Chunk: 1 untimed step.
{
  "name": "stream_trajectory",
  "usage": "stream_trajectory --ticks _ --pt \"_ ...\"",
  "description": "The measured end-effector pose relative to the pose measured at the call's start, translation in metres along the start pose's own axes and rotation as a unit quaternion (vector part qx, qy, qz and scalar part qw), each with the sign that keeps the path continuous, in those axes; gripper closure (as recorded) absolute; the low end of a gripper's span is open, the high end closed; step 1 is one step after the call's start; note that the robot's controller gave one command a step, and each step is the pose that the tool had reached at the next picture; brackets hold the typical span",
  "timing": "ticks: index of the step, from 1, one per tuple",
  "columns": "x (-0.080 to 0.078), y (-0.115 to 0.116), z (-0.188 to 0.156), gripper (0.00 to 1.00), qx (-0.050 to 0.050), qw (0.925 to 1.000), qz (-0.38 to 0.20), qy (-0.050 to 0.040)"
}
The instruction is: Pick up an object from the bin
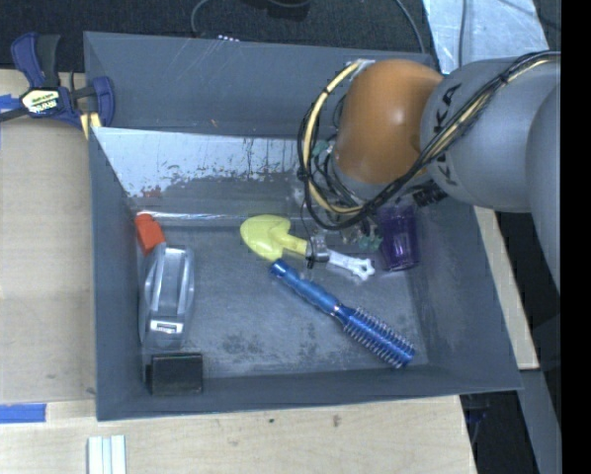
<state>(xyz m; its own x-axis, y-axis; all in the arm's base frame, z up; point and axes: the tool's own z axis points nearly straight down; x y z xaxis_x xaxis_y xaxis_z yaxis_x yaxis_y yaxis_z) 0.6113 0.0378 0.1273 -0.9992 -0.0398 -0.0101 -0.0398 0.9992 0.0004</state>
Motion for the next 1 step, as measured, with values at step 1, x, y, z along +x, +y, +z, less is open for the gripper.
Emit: stream_trajectory --ticks 1 --pt "0.0066 -0.0018 0.0337 0.00 0.000 1.0000 0.004 0.0056"
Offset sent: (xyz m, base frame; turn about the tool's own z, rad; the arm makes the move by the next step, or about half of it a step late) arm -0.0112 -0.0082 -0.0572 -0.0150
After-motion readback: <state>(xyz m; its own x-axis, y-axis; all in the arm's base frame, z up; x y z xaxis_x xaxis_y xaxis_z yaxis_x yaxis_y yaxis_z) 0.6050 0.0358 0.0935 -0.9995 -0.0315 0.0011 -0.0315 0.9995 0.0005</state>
